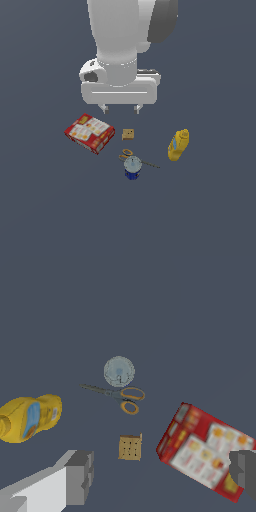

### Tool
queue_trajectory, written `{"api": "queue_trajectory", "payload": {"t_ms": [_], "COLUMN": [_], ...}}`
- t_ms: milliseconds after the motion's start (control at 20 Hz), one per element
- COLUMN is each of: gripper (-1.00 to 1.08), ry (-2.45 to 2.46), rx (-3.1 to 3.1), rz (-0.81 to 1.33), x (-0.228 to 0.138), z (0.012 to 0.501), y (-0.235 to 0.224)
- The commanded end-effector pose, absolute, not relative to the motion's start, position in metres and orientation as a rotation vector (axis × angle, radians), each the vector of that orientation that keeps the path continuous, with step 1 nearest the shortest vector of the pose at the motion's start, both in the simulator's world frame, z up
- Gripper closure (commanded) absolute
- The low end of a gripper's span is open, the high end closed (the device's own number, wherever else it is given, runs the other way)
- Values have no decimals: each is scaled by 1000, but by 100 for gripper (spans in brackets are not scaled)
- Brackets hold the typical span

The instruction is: Pick up a designated object from a clutter of objects.

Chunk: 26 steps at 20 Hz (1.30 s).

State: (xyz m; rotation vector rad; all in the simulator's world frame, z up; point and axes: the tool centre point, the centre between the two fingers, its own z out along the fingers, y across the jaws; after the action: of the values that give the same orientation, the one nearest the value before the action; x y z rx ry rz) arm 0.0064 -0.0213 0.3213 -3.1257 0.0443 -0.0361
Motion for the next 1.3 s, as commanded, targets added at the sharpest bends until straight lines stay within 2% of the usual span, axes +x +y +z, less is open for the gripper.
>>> {"api": "queue_trajectory", "payload": {"t_ms": [0,650,1250], "gripper": [-92,-92,-92], "ry": [44,24,-163], "rx": [-3126,-3111,-3125], "rz": [-36,-121,-95], "x": [6,12,36], "z": [321,339,297], "y": [-21,-2,1]}}
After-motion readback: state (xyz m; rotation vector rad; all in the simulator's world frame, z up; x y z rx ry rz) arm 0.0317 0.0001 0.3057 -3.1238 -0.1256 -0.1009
